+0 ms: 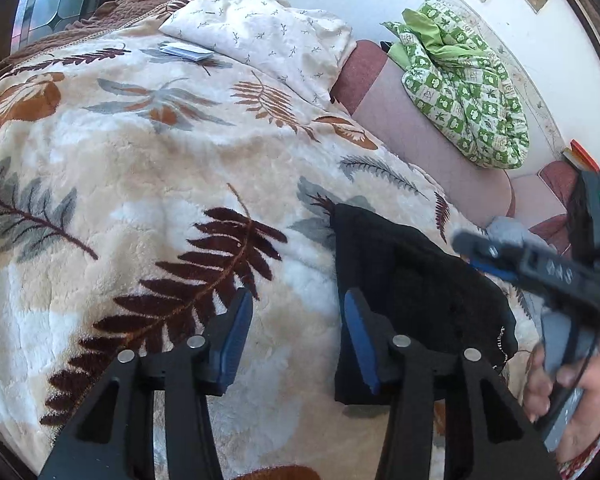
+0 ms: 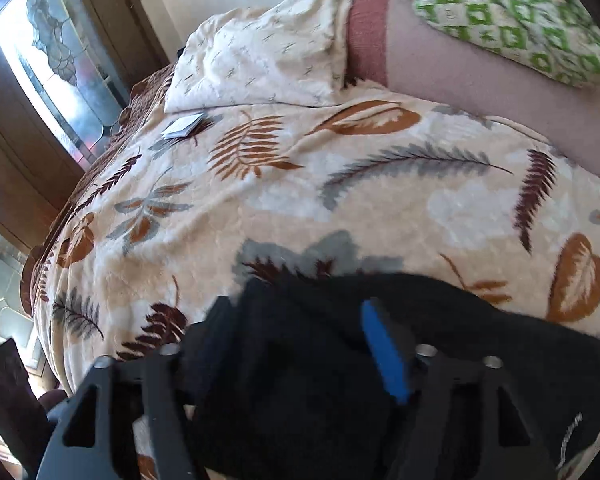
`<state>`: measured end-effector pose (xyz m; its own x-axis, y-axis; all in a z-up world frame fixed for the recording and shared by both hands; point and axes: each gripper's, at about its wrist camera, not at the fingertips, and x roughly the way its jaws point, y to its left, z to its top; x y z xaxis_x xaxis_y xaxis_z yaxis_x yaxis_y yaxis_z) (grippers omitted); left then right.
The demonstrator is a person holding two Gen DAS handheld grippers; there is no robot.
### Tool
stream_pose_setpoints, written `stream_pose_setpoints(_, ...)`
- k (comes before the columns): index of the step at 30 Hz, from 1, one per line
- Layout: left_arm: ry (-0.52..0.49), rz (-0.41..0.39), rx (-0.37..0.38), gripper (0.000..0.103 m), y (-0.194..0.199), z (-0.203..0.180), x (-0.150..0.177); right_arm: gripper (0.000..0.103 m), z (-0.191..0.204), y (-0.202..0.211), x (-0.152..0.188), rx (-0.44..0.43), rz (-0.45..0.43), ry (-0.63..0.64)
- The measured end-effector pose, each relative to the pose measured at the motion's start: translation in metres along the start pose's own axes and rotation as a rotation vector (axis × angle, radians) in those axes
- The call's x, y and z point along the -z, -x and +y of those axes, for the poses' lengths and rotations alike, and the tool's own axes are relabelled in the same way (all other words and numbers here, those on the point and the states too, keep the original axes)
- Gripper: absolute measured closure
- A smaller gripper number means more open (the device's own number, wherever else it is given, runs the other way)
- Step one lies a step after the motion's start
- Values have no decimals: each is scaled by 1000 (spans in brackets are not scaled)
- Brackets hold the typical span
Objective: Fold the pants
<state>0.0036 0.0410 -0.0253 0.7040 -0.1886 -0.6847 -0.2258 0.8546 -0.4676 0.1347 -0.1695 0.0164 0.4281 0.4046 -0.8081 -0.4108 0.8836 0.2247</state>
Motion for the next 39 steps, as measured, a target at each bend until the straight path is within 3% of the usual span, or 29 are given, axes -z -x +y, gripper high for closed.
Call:
stream_pose_setpoints(3,-32,10,-26,52,-4,-6,7,24,-45,31,43,122,-18,-30)
stream_pose_setpoints(5,-59,23,-38,52,-7,-11,13,24,-77,55,72,156,-40,-93)
stream_pose_setpoints(10,-128,72,-24,50,-5,-32,28,24,-145,106,137,152,-125,-320)
stream_pose_setpoints(14,-208,120,25,50,-4,-64,25,24,-181,121,167,79,-188,-462)
stream_pose_setpoints(18,-352,121,52,49,-13,-120,8,24,-186,114,165,49,-216,-503)
stream_pose_setpoints(25,-581,191,197,42,-69,-255,-17,24,-215,89,161,62,-128,-712)
stream_pose_setpoints(29,-713,242,203,42,-113,-321,-6,23,-229,75,160,-33,-192,-835)
stream_pose_setpoints(33,-714,358,213,42,-159,-354,12,22,-228,70,165,-62,-247,-846)
stream_pose_setpoints(39,-683,450,238,42,-207,-392,35,21,-216,71,164,-3,-260,-762)
